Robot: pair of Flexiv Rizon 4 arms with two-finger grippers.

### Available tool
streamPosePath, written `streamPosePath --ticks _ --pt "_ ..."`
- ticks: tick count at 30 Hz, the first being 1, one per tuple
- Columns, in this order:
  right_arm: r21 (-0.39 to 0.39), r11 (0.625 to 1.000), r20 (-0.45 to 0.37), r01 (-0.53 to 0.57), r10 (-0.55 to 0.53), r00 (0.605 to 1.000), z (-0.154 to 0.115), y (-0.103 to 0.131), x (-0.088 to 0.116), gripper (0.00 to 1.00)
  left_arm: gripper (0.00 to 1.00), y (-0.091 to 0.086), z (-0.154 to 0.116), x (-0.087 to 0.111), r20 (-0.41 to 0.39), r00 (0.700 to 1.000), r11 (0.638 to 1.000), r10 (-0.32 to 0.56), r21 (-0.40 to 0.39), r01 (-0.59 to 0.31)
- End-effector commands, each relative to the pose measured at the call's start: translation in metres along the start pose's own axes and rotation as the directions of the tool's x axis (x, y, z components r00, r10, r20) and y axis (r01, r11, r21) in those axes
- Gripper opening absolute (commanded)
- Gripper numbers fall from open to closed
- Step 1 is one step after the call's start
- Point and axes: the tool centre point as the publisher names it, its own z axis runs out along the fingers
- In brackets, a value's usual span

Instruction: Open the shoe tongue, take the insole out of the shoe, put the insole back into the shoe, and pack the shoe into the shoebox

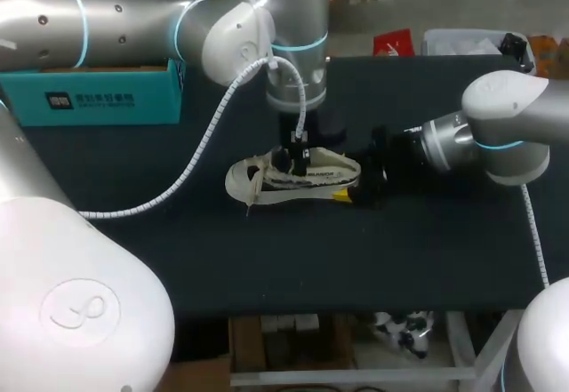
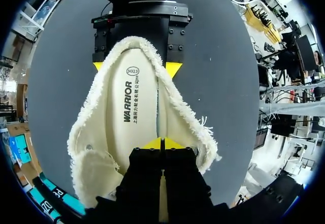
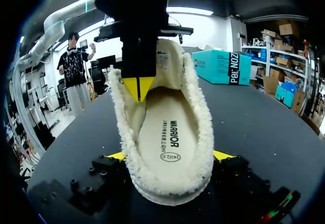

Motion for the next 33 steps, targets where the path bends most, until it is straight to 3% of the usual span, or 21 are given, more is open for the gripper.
streamPosePath --ticks 1,14,22,33 --pt "-0.001 1.0 0.0 0.0 0.0 1.0 0.002 -0.002 0.0 0.0 0.0 0.003 0.008 -0.001 0.005 1.0 1.0 -0.003 0.007 0.003" --pt "-0.001 1.0 0.0 0.0 0.0 1.0 0.002 -0.002 0.0 0.0 0.0 0.004 0.02 -0.017 0.007 0.999 0.999 -0.038 0.008 0.038" --pt "-0.001 1.0 0.0 0.0 0.0 1.0 0.002 -0.002 0.0 0.0 0.0 0.001 0.031 -0.002 0.019 1.0 1.0 -0.016 0.001 0.016" --pt "-0.001 1.0 0.0 0.0 0.0 1.0 0.002 -0.002 0.0 0.0 0.0 -0.006 0.043 -0.009 0.041 0.998 0.999 -0.047 0.001 0.047"
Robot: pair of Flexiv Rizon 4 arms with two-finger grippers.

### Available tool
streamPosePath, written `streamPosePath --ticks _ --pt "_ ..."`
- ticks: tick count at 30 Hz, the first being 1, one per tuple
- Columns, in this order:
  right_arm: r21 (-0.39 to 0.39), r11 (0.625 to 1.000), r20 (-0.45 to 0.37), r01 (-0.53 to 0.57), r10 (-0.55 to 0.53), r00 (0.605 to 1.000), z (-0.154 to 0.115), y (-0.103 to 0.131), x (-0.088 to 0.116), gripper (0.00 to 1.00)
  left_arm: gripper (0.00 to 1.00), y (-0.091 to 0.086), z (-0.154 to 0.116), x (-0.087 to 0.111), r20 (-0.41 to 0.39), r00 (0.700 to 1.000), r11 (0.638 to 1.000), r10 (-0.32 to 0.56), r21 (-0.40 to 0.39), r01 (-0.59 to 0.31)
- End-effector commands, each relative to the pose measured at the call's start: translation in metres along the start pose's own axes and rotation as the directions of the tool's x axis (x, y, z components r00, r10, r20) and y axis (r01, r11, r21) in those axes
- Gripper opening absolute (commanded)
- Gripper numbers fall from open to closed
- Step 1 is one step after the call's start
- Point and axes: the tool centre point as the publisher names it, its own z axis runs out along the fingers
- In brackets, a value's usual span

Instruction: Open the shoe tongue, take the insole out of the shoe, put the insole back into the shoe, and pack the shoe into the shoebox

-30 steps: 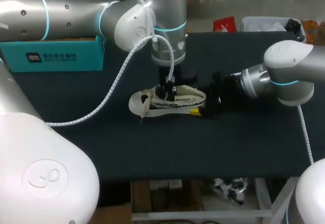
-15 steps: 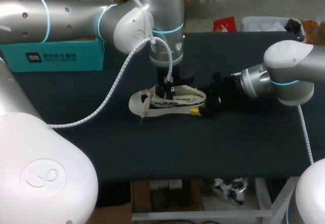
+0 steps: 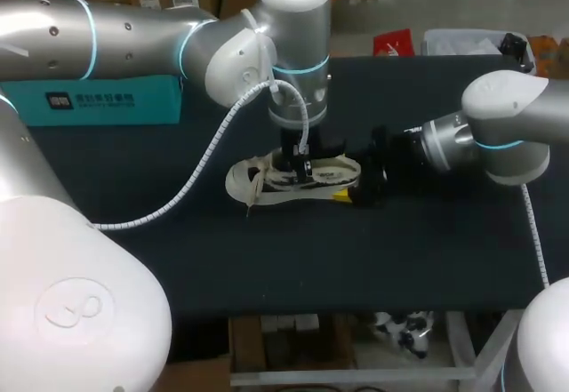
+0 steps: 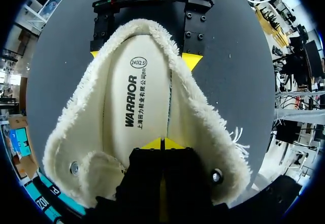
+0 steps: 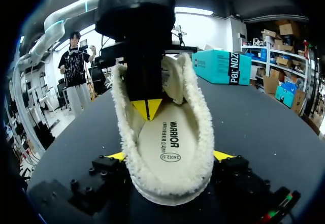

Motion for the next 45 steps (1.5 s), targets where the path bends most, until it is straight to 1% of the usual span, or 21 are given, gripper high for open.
streamPosePath --ticks 1,2,5,8,9,12,14,17,21,23,27,30,32,38,41,45 --pt "-0.002 1.0 -0.001 -0.001 0.001 1.0 0.002 -0.002 -0.001 0.0 0.0 -0.004 0.015 0.001 -0.004 1.0 1.0 -0.002 0.006 0.002" --pt "-0.002 1.0 -0.001 -0.001 0.001 1.0 0.002 -0.002 -0.001 0.0 0.0 -0.005 0.015 0.001 -0.003 1.0 1.0 -0.004 0.006 0.004" --pt "-0.002 1.0 -0.001 -0.001 0.001 1.0 0.002 -0.002 -0.001 0.0 0.12 -0.005 0.016 -0.001 -0.005 1.0 1.0 -0.012 0.012 0.012" --pt "-0.002 1.0 -0.001 -0.001 0.001 1.0 0.002 -0.002 -0.001 0.0 0.2 -0.004 0.013 -0.003 -0.008 1.0 1.0 -0.012 0.015 0.012" --pt "-0.002 1.0 -0.001 -0.001 0.001 1.0 0.002 -0.002 -0.001 0.0 0.22 -0.004 0.012 -0.004 -0.008 1.0 1.0 -0.011 0.017 0.011" --pt "-0.002 1.0 -0.001 -0.001 0.001 1.0 0.002 -0.002 -0.001 0.0 0.22 -0.005 0.011 -0.003 -0.007 1.0 1.0 0.003 0.01 -0.003" --pt "-0.002 1.0 -0.001 -0.001 0.001 1.0 0.002 -0.002 -0.001 0.0 0.24 -0.006 0.012 -0.001 -0.006 1.0 1.0 0.004 0.004 -0.004" --pt "-0.002 1.0 -0.001 -0.001 0.001 1.0 0.002 -0.002 -0.001 0.0 0.24 -0.005 0.014 0.0 -0.003 1.0 1.0 0.001 -0.001 -0.001" --pt "-0.002 1.0 -0.001 -0.001 0.001 1.0 0.002 -0.002 -0.001 0.0 0.31 -0.002 0.015 0.001 -0.004 1.0 1.0 -0.007 -0.004 0.007" --pt "-0.002 1.0 -0.001 -0.001 0.001 1.0 0.002 -0.002 -0.001 0.0 0.32 -0.001 0.015 0.002 -0.002 1.0 1.0 -0.013 -0.002 0.013" --pt "-0.002 1.0 -0.001 -0.001 0.001 1.0 0.002 -0.002 -0.001 0.0 0.32 0.0 0.016 0.004 0.005 1.0 1.0 -0.019 -0.003 0.019" --pt "-0.002 1.0 -0.001 -0.001 0.001 1.0 0.002 -0.002 -0.001 0.0 0.38 0.0 0.021 0.006 0.02 0.999 1.0 -0.026 -0.012 0.027" --pt "-0.002 1.0 -0.001 -0.001 0.001 1.0 0.002 -0.002 -0.001 0.0 0.39 0.0 0.025 0.007 0.022 0.999 1.0 -0.024 -0.012 0.025" --pt "-0.002 1.0 -0.001 -0.001 0.001 1.0 0.002 -0.002 -0.001 0.0 0.39 0.0 0.038 0.011 0.079 0.997 0.999 -0.027 -0.022 0.029" --pt "-0.002 1.0 -0.001 -0.001 0.001 1.0 0.002 -0.002 -0.001 0.0 0.39 -0.002 0.049 0.007 0.118 0.992 0.999 -0.037 -0.029 0.041" --pt "-0.002 1.0 -0.001 -0.001 0.001 1.0 0.002 -0.002 -0.001 0.0 0.39 -0.002 0.064 -0.01 0.154 0.987 0.998 -0.051 -0.018 0.055"
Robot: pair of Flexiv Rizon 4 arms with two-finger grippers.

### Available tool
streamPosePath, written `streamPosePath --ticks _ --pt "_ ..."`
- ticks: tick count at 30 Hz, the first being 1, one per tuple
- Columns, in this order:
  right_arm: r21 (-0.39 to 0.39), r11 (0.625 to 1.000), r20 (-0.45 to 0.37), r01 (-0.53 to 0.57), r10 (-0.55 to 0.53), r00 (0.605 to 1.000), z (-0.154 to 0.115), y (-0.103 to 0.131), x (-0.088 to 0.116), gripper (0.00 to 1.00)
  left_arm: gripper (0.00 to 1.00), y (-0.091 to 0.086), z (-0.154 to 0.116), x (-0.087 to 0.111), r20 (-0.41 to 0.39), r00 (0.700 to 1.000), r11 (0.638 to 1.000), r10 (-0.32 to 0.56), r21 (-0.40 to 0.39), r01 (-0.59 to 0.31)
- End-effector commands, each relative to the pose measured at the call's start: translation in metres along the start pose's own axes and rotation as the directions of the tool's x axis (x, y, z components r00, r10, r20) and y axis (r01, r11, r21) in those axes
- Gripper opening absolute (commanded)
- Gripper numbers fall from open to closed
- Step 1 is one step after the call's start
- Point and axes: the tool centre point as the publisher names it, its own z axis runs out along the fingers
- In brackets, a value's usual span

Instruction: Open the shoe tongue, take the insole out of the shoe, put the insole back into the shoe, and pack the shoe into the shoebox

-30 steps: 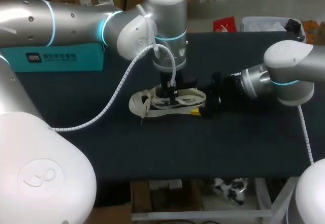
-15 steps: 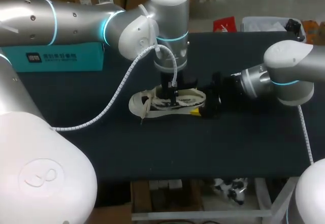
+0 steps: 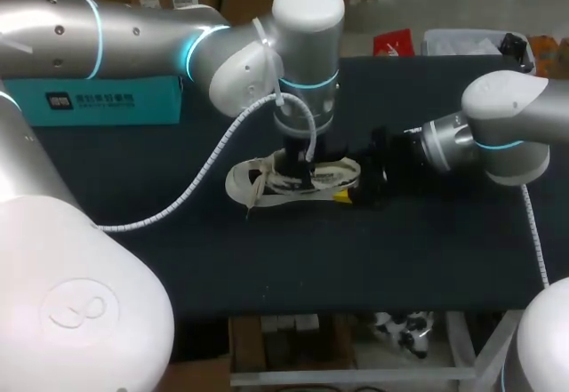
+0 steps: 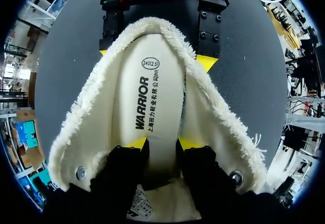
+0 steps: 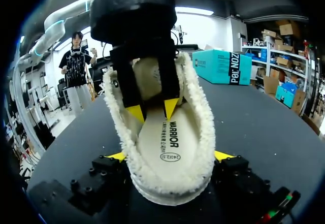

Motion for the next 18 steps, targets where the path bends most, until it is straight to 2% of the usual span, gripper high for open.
streamPosePath --ticks 1,5,11,14,17,18 --pt "-0.002 1.0 0.0 -0.001 0.001 1.0 0.002 -0.001 -0.002 0.0 0.4 -0.003 0.064 0.002 0.058 0.998 1.0 -0.011 0.006 0.01" --pt "-0.002 1.0 0.0 -0.001 0.001 1.0 0.002 -0.001 -0.002 0.0 0.4 -0.005 0.079 -0.014 0.104 0.994 1.0 -0.016 0.013 0.015" --pt "-0.002 1.0 0.0 -0.001 0.001 1.0 0.002 -0.001 -0.002 0.0 0.43 -0.008 0.095 -0.04 0.126 0.992 1.0 0.0 0.017 -0.002" --pt "-0.002 1.0 0.0 -0.001 0.001 1.0 0.002 -0.001 -0.002 0.0 0.41 -0.006 0.098 -0.051 0.136 0.991 1.0 -0.001 0.016 -0.001" --pt "-0.002 1.0 0.0 -0.001 0.001 1.0 0.002 -0.001 -0.002 0.0 0.21 -0.003 0.1 -0.06 0.137 0.991 1.0 -0.006 0.015 0.004" --pt "-0.002 1.0 0.0 -0.001 0.001 1.0 0.002 -0.001 -0.002 0.0 0.06 -0.002 0.1 -0.063 0.135 0.991 1.0 -0.008 0.015 0.006"
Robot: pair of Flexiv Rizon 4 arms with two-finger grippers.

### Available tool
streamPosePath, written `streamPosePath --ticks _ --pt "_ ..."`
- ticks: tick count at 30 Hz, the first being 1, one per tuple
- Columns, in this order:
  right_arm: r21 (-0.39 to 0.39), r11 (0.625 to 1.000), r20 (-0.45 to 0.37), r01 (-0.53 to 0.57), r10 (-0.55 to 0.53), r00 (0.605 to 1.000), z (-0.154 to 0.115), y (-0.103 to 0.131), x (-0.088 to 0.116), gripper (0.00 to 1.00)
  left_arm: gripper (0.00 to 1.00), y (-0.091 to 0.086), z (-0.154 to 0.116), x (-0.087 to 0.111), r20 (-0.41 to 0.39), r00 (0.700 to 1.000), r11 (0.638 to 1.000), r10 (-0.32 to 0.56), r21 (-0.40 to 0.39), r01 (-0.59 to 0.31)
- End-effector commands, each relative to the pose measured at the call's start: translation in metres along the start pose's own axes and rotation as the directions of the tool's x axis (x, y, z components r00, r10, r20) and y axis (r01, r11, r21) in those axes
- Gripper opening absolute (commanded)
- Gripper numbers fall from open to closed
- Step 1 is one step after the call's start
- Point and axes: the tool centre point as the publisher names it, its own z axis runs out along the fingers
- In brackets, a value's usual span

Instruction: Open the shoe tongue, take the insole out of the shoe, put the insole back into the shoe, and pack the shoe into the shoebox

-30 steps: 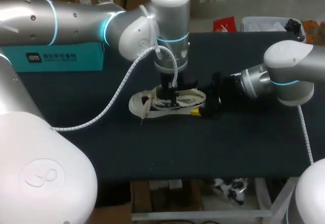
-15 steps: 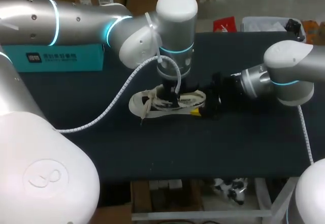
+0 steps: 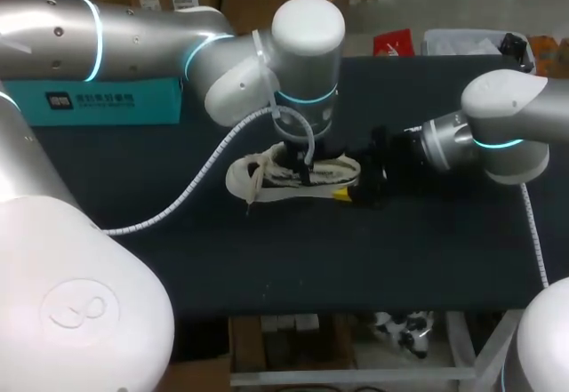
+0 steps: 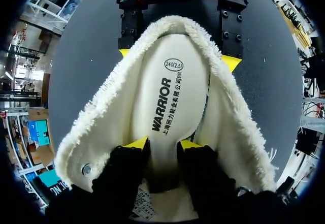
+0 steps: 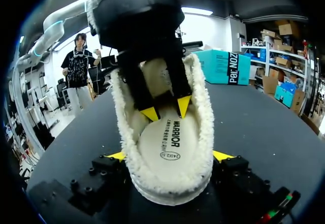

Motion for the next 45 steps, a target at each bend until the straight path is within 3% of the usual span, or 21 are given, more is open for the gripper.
streamPosePath --ticks 1,8,16,21,27,45 --pt "-0.002 1.0 -0.004 0.001 -0.001 1.0 0.002 -0.002 0.002 0.0 0.0 0.002 0.1 -0.019 -0.007 1.0 1.0 -0.007 -0.002 0.007" --pt "-0.002 1.0 -0.004 0.001 -0.001 1.0 0.002 -0.002 0.002 0.0 0.0 0.005 0.076 -0.019 -0.019 1.0 0.999 0.014 0.029 -0.014" --pt "-0.002 1.0 -0.004 0.001 -0.001 1.0 0.002 -0.002 0.002 0.0 0.0 0.002 0.023 -0.004 -0.079 0.995 0.988 0.068 0.146 -0.056" --pt "-0.002 1.0 -0.004 0.001 -0.001 1.0 0.002 -0.002 0.002 0.0 0.0 -0.005 -0.008 0.005 -0.136 0.985 0.971 0.104 0.228 -0.071" --pt "-0.002 1.0 -0.004 0.001 -0.001 1.0 0.002 -0.002 0.002 0.0 0.0 -0.017 -0.038 0.013 -0.141 0.983 0.963 0.119 0.257 -0.08" --pt "-0.002 1.0 -0.004 0.001 -0.001 1.0 0.002 -0.002 0.002 0.0 0.0 -0.016 -0.071 0.014 -0.228 0.97 0.926 0.087 0.377 0.006"
